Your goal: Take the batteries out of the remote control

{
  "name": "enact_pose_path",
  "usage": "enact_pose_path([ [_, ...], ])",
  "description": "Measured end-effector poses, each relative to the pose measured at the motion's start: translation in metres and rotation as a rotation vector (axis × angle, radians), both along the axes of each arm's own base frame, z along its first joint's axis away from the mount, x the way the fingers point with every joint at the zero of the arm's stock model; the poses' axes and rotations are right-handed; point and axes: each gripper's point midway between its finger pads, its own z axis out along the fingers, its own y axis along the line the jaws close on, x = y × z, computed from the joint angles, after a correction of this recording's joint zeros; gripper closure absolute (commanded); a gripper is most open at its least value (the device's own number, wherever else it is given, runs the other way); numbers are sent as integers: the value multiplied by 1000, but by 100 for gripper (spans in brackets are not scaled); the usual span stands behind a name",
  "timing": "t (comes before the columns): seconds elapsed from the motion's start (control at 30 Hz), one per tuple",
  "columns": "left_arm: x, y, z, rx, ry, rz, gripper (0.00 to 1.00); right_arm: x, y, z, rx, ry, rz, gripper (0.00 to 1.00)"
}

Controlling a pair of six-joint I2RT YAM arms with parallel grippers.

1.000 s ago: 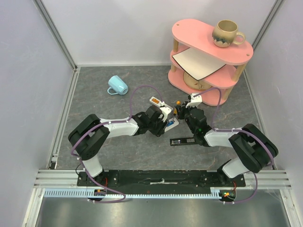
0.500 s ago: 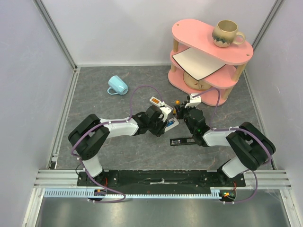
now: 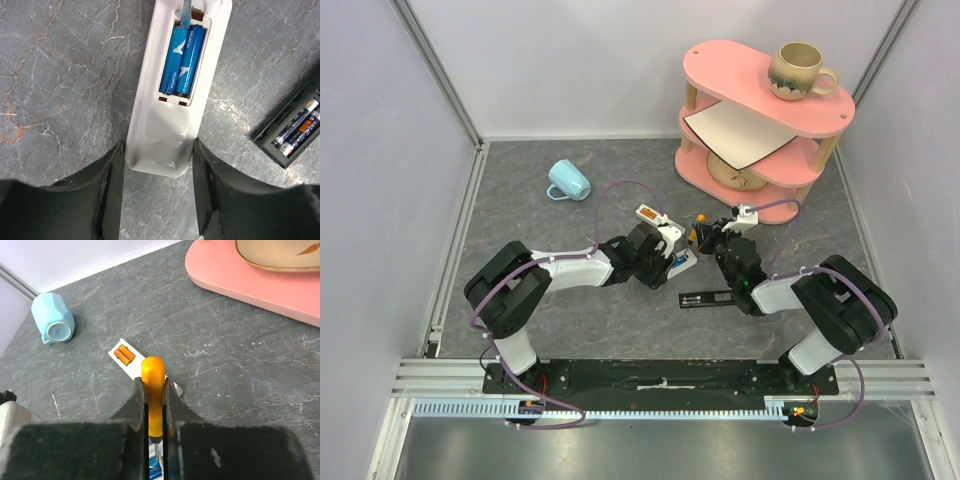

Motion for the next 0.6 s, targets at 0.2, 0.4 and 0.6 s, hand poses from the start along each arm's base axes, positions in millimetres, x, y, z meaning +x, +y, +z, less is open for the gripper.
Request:
enact_pose_path([
  [0.2,-1,2,-1,10,6,2,98,1,-2,-2,92,16,-3,100],
  [0.4,-1,3,-1,17,12,3,98,-3,-10,-3,176,45,10,100],
  [0.6,0,2,0,14,10,4,98,-21,13,11,277,65,137,100],
])
